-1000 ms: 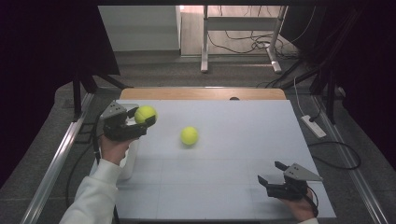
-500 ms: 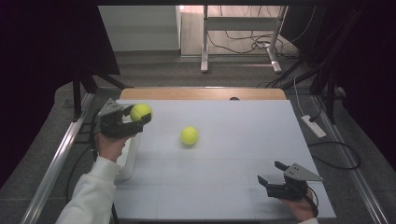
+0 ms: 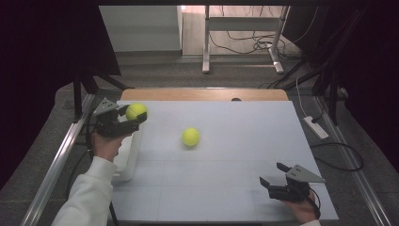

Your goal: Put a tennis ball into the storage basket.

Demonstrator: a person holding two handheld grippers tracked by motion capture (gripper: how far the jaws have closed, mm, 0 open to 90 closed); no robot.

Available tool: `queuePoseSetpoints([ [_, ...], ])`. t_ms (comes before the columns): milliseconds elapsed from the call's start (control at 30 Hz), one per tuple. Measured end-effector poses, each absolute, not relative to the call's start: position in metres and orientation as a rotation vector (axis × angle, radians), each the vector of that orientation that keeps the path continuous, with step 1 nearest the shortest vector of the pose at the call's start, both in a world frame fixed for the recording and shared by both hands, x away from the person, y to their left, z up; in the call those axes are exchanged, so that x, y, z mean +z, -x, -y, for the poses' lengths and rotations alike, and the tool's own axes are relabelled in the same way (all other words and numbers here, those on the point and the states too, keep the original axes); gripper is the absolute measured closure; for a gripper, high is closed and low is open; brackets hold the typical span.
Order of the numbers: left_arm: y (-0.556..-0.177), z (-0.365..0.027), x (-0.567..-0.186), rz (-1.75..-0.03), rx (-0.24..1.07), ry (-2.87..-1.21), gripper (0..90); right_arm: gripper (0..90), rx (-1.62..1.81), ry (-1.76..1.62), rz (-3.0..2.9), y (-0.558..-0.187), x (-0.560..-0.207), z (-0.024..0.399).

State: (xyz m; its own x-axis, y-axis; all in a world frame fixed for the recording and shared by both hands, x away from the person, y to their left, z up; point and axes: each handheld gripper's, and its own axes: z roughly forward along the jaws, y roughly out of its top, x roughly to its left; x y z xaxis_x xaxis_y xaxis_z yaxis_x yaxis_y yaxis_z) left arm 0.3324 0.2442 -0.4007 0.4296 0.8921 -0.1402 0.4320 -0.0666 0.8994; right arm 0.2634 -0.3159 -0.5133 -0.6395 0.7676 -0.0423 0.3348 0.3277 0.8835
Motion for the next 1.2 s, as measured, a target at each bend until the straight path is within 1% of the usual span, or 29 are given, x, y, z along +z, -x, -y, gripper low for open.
queuePoseSetpoints([
  [833, -0.339, -0.27, -0.407, -1.255, 0.605, -1.668, 26.2, 12.4, 1.26, -0.968, -2.141, -0.264, -0.514, 0.316],
  [1200, -0.35, -0.274, -0.407, -1.287, 0.622, -1.684, 26.2, 12.4, 1.257, -0.971, -2.141, -0.264, -0.514, 0.316],
])
